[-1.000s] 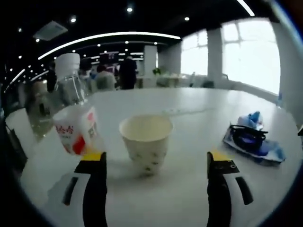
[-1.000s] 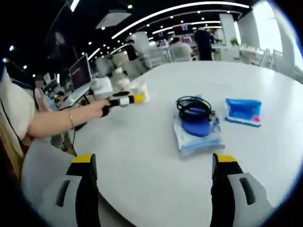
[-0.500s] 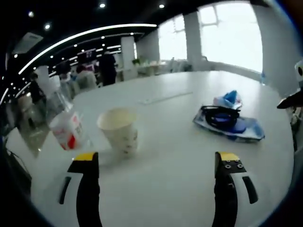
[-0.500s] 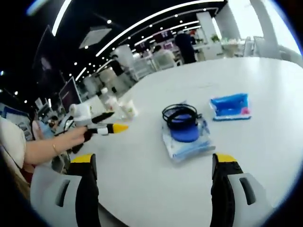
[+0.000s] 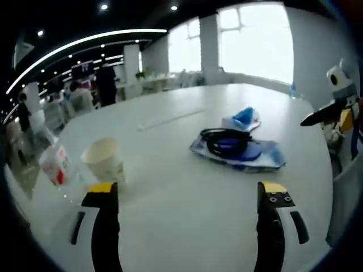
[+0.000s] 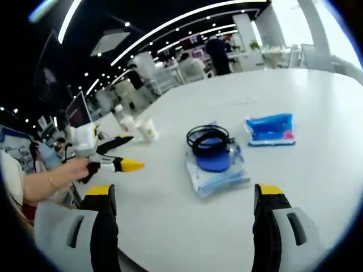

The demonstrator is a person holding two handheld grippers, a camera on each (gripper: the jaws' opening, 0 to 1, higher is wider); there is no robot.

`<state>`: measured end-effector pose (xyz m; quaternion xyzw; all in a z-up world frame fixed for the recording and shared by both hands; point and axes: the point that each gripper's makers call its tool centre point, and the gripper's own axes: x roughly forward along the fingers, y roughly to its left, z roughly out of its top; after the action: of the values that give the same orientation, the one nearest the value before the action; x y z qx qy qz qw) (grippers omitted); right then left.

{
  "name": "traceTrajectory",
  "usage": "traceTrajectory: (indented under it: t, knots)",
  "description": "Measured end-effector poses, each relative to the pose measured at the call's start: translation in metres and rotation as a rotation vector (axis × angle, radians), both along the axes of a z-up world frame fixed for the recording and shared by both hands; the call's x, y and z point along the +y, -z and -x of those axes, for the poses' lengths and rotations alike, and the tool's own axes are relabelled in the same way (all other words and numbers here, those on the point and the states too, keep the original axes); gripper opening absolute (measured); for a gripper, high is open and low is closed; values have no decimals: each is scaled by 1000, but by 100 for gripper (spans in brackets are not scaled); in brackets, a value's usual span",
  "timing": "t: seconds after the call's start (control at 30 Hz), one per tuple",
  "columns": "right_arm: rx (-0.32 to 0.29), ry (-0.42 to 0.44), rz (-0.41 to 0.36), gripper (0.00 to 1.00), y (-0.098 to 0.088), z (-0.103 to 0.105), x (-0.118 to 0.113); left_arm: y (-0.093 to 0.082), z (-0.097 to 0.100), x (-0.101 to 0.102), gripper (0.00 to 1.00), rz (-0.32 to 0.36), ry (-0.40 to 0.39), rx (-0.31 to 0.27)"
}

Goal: Arrange the tabletop items into an orderly group along one side of the table until the central work area is clear of visible clutter.

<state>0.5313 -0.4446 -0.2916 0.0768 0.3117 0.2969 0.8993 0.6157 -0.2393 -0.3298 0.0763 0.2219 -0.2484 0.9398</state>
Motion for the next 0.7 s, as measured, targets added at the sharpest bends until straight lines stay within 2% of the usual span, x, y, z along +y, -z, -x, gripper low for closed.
traceTrajectory:
  t: [0.27,0.7]
  knots:
    - [39,-13,-9,99,11,-7,1,-9,-21,-25,99,3,43,-12]
    - [78,-60,51,99,37,-20,7,8,-53,-43,97,0,57,34]
